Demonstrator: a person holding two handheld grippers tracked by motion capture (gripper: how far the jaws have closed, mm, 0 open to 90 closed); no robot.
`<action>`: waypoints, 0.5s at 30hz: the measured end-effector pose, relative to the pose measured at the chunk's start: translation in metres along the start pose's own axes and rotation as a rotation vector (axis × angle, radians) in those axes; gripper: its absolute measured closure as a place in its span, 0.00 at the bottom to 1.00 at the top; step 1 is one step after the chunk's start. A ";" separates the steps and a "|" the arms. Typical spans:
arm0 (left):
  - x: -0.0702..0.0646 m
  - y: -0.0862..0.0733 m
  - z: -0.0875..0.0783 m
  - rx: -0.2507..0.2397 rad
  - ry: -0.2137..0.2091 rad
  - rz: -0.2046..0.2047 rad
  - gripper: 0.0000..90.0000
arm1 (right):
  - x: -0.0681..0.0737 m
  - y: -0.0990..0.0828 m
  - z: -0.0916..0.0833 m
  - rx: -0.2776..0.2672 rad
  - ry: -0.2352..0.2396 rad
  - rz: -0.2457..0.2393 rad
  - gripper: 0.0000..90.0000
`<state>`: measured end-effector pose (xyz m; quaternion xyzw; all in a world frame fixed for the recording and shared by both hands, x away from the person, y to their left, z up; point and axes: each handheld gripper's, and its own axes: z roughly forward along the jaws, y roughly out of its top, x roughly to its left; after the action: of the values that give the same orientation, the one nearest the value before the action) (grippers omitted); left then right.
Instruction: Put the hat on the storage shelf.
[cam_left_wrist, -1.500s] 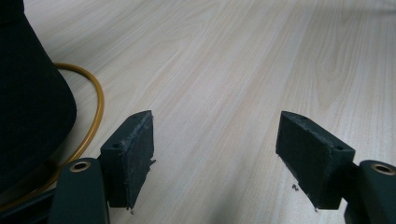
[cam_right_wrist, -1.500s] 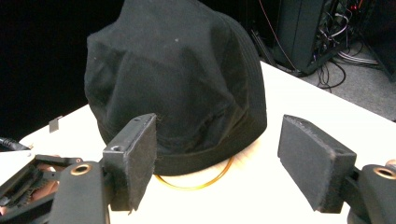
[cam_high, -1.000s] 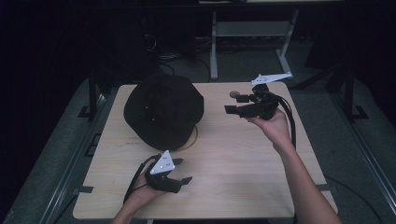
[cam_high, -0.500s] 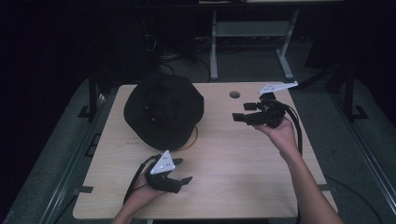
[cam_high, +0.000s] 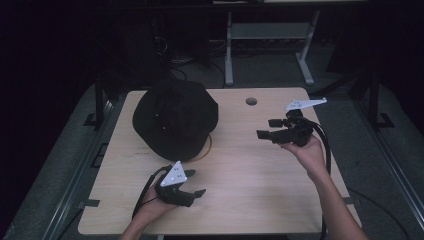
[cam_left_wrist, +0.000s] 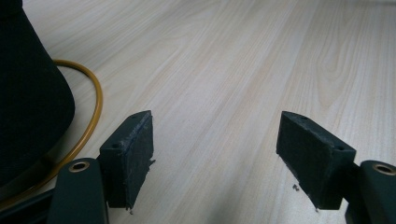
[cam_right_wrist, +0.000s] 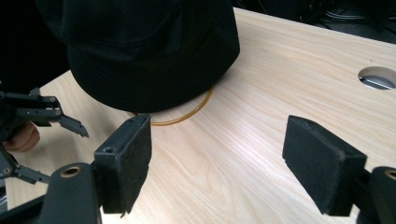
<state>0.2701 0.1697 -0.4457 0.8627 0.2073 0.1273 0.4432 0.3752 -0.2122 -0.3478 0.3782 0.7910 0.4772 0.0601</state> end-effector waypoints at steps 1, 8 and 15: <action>0.000 0.000 0.000 0.000 0.000 -0.004 0.30 | -0.001 -0.004 -0.002 -0.002 0.002 0.004 0.26; 0.001 -0.001 0.000 -0.004 0.000 -0.008 0.29 | 0.000 -0.019 -0.008 0.004 -0.010 0.007 0.25; 0.001 -0.001 0.000 -0.004 0.000 -0.009 0.29 | -0.003 -0.036 -0.010 0.019 -0.019 0.020 0.25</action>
<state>0.2706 0.1702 -0.4464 0.8610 0.2112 0.1258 0.4453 0.3530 -0.2302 -0.3718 0.3911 0.7911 0.4667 0.0593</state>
